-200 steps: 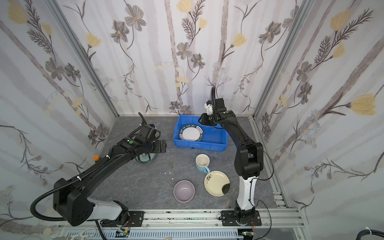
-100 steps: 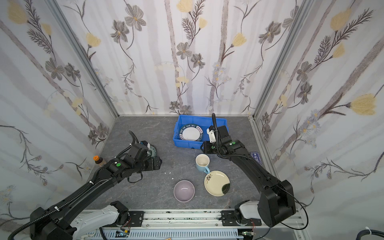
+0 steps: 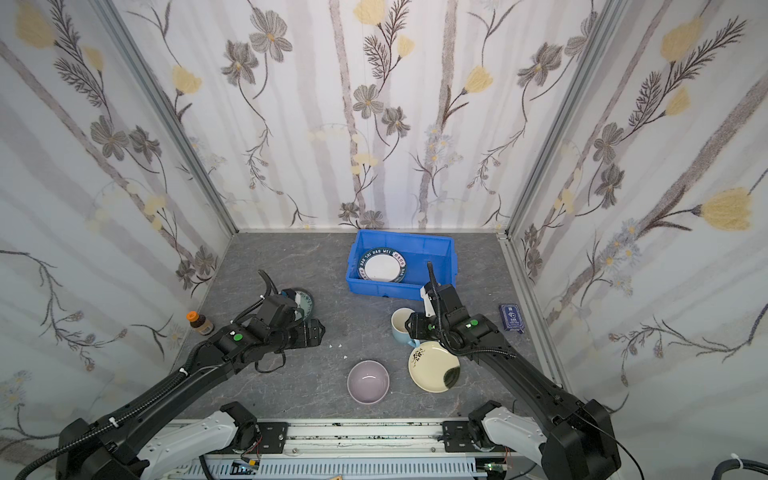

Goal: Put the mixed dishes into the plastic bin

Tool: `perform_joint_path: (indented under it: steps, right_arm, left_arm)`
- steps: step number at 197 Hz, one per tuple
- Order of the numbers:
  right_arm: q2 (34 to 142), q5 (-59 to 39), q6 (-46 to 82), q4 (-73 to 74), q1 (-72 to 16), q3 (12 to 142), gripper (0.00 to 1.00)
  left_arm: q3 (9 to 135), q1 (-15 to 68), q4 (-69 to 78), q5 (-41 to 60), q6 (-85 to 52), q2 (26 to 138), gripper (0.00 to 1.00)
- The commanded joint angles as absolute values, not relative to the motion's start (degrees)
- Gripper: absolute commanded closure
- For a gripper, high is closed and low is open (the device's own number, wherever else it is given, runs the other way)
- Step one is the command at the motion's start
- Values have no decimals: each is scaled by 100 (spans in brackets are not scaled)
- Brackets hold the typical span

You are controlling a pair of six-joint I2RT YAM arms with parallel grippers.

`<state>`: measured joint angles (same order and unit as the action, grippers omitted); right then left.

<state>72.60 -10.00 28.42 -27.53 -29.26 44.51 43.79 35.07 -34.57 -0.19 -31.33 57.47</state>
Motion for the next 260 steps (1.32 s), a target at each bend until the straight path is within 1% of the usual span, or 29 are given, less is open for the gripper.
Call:
perform_joint_path:
  steps: [1, 49, 99, 120, 130, 180, 260]
  right_arm:
    - [7477, -866, 2923, -2439, -2909, 4412, 45]
    - [7910, -943, 2866, -2182, -2819, 4453, 47]
    - [8498, -1333, 2709, -2084, -2777, 4767, 56]
    - [8710, -1518, 2693, -2016, -2777, 4850, 62]
    - [8800, -1577, 2690, -1991, -2785, 4898, 63]
    - [9112, -1687, 2699, -2020, -2972, 5306, 66]
    - [10525, -1731, 2711, -2186, -3579, 6691, 67]
  left_arm:
    - [4358, 3520, -3401, -94, -3173, 5701, 0]
    - [4357, 3517, -3493, -220, -3169, 5572, 0]
    - [4377, 3516, -3496, -277, -3160, 5600, 0]
    - [4368, 3521, -3514, -331, -3139, 5565, 0]
    - [4368, 3521, -3536, -370, -3138, 5546, 0]
    - [4377, 3520, -3538, -473, -3097, 5565, 0]
    - [4328, 3507, -3564, -579, -3043, 5520, 0]
